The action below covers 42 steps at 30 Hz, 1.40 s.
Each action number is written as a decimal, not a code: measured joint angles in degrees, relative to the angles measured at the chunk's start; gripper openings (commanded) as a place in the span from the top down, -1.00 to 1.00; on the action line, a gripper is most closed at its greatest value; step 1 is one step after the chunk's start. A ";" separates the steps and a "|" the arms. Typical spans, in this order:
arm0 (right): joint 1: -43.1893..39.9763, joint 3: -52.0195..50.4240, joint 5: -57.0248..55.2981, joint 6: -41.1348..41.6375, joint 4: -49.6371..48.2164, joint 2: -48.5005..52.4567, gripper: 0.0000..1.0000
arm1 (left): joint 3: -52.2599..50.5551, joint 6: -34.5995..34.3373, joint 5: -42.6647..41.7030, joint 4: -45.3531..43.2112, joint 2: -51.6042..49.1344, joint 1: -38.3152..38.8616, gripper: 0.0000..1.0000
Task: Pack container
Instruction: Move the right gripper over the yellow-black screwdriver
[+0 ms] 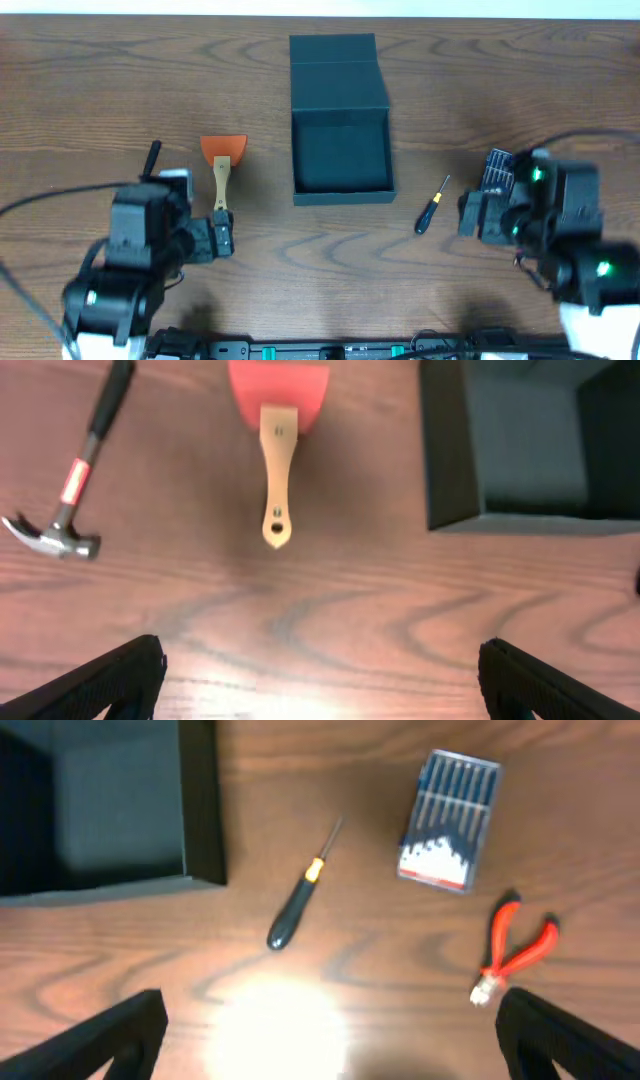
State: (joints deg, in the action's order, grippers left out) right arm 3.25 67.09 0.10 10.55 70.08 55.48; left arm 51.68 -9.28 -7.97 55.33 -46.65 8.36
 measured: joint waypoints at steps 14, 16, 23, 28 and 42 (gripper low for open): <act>4.02 12.11 -3.37 18.82 9.70 9.64 -0.99 | 0.76 -4.31 -0.68 1.33 -3.69 0.00 -0.97; 7.78 11.23 -5.84 24.68 9.11 9.49 -0.98 | 0.76 -4.31 -0.68 1.49 -3.63 0.00 -0.97; 18.03 1.68 -9.38 38.45 1.11 10.86 -0.98 | 0.79 -4.42 -0.66 1.66 -3.58 0.00 -0.97; 18.99 -4.44 -10.19 41.92 -4.48 15.96 -0.99 | 0.81 -4.39 -0.66 1.66 -3.58 0.00 -0.97; 16.96 -5.46 -10.14 42.47 -14.60 29.55 -0.98 | 0.81 -4.22 -0.63 1.68 -3.58 0.00 -0.97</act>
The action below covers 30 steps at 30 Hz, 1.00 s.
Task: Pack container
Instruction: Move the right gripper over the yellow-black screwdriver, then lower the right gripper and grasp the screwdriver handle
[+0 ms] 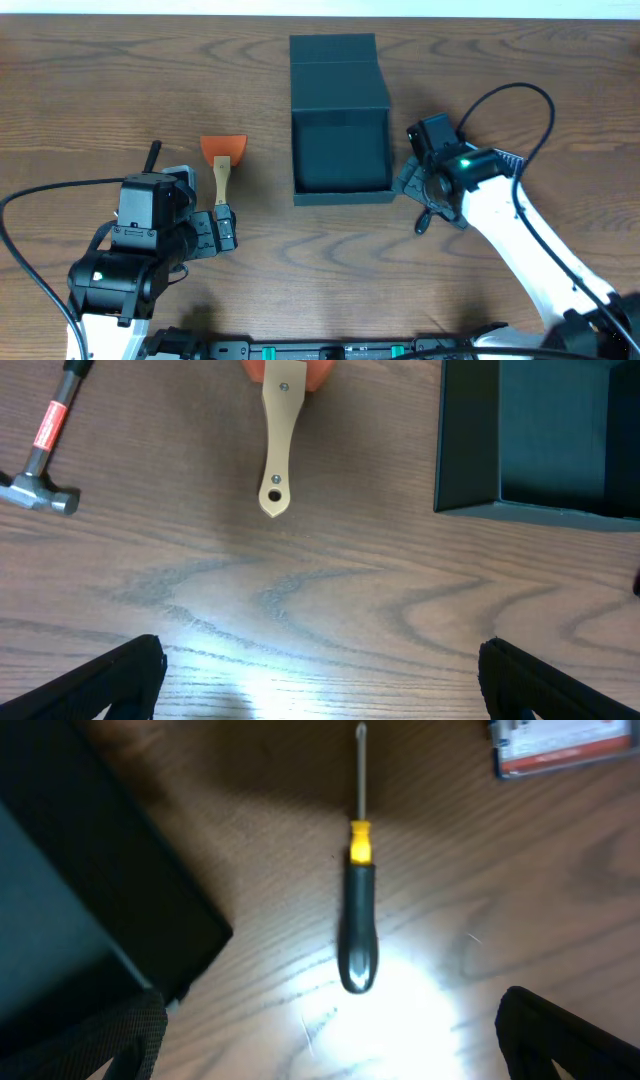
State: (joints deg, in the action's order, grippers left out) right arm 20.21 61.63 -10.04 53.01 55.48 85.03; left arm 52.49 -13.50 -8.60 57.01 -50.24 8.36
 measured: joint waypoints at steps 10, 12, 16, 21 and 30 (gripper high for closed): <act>-4.72 -0.20 5.22 -3.02 -4.81 3.21 -0.99 | 0.00 0.42 0.46 0.00 0.00 0.00 -0.97; -5.70 -0.22 5.66 -3.91 -4.94 3.21 -0.98 | 0.00 0.42 0.98 0.00 0.00 0.00 -0.97; -6.82 -0.50 6.21 -5.81 -6.05 3.21 -0.99 | 0.00 0.42 1.55 -0.02 0.00 0.00 -0.97; -6.86 -3.87 6.67 -6.84 -9.60 3.21 -0.98 | 0.00 0.42 1.57 -0.02 0.00 0.00 -0.97; -6.93 -9.01 7.08 -7.02 -14.36 3.23 -0.98 | 0.00 0.42 1.57 -0.02 0.00 0.00 -0.97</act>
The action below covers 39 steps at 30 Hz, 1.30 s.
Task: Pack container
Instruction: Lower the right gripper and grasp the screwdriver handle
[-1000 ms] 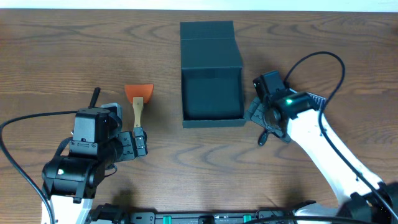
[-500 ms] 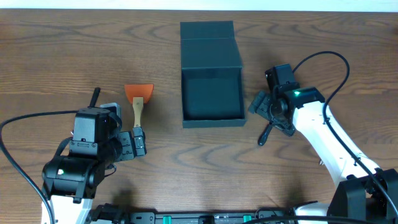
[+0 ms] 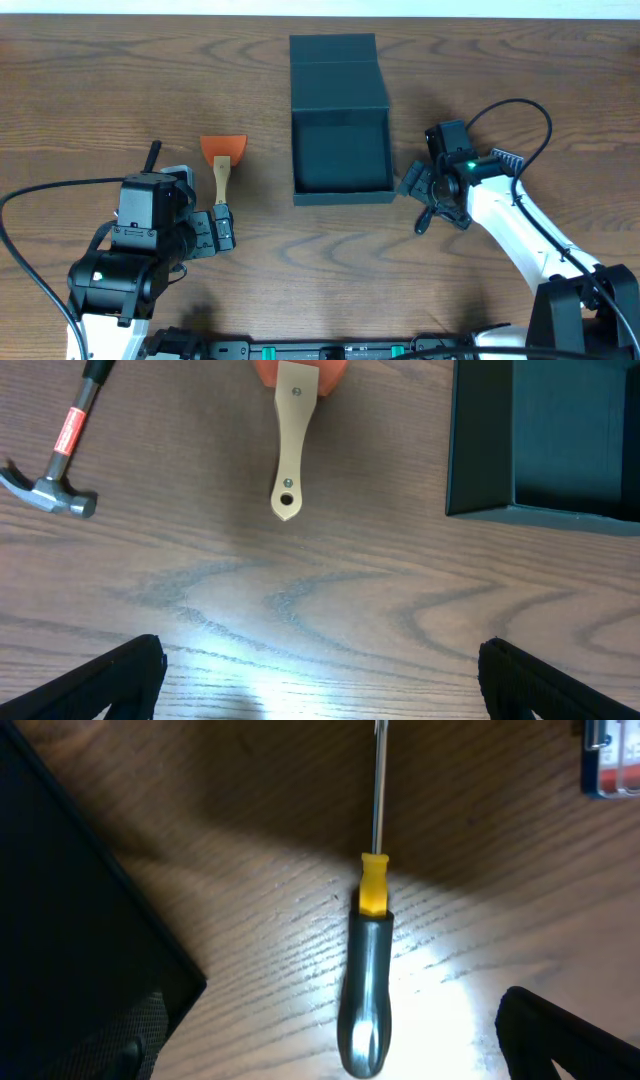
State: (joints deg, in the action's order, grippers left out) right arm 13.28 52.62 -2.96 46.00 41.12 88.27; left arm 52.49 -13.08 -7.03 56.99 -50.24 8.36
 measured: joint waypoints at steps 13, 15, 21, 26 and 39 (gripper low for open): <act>-0.33 -6.36 1.14 0.09 -6.64 0.02 -0.99 | 0.00 0.00 0.17 0.00 0.00 0.00 -0.97; -0.59 -6.36 1.38 0.55 -6.47 0.02 -0.99 | 0.00 0.00 0.17 0.00 0.00 0.00 -0.97; -2.71 -6.36 1.90 2.93 -5.09 0.02 -0.99 | 0.00 0.00 0.17 0.00 0.00 0.00 -0.97; -4.48 -6.36 2.05 4.11 -3.89 0.02 -0.99 | 0.00 0.00 0.17 0.00 0.00 0.00 -0.97; -4.81 -5.88 1.44 4.52 -4.09 4.90 -0.99 | 0.00 0.00 0.17 0.00 0.00 0.00 -0.97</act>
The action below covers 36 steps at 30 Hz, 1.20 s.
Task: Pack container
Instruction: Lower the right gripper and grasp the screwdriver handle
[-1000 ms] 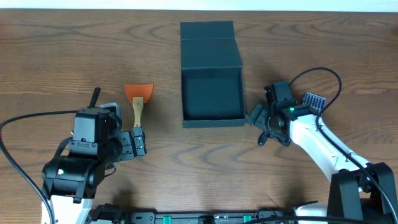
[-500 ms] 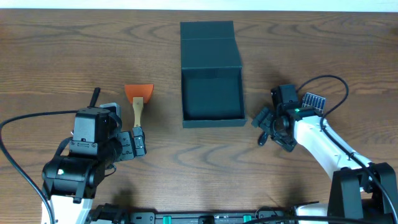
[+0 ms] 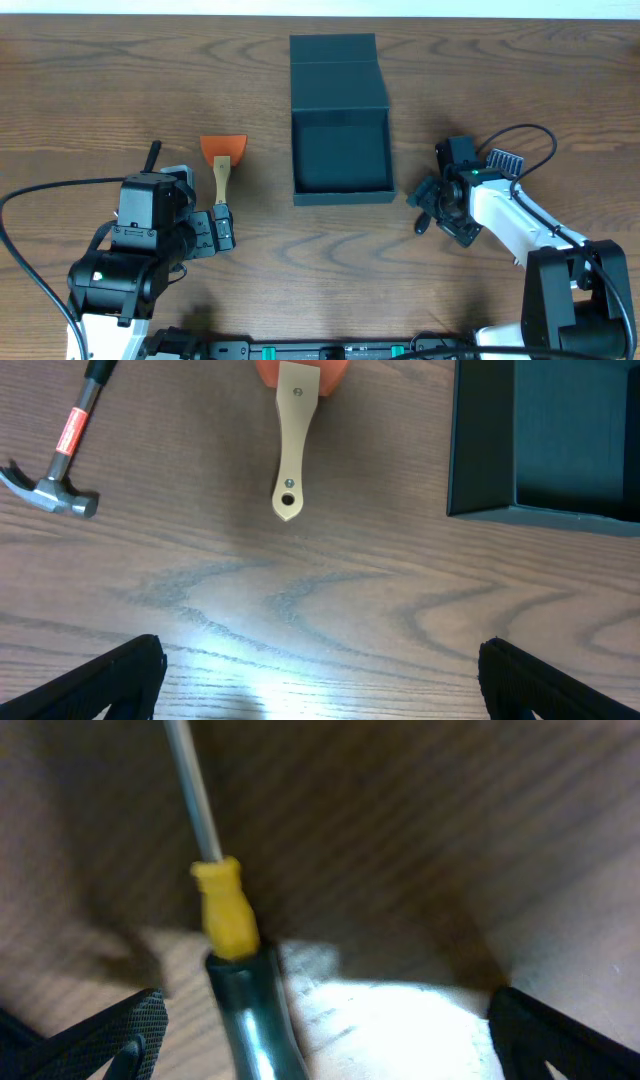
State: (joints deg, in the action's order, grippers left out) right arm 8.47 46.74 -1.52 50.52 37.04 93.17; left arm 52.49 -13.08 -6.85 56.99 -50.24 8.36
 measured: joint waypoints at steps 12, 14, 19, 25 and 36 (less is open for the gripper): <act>0.00 0.90 -1.29 0.09 0.76 1.29 -0.73 | 0.00 0.00 0.00 0.02 0.00 0.00 -0.97; 0.00 0.87 -1.86 0.09 1.05 1.38 -0.64 | 0.00 0.00 0.00 0.02 0.00 0.00 -0.97; 0.00 0.87 -3.02 -0.24 1.05 1.57 -0.25 | 0.00 0.00 0.00 0.00 0.00 0.00 -0.97; 0.00 0.87 -3.43 -0.26 0.83 1.60 -0.09 | 0.00 0.00 0.00 0.00 0.00 0.00 -0.97; 0.00 0.92 -2.93 -0.42 0.37 1.60 0.72 | 0.00 0.00 0.00 0.24 0.00 0.00 -0.97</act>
State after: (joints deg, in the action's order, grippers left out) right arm 8.47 47.66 -4.45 50.11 37.41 94.76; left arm 52.49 -13.08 -6.85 57.23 -50.24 8.36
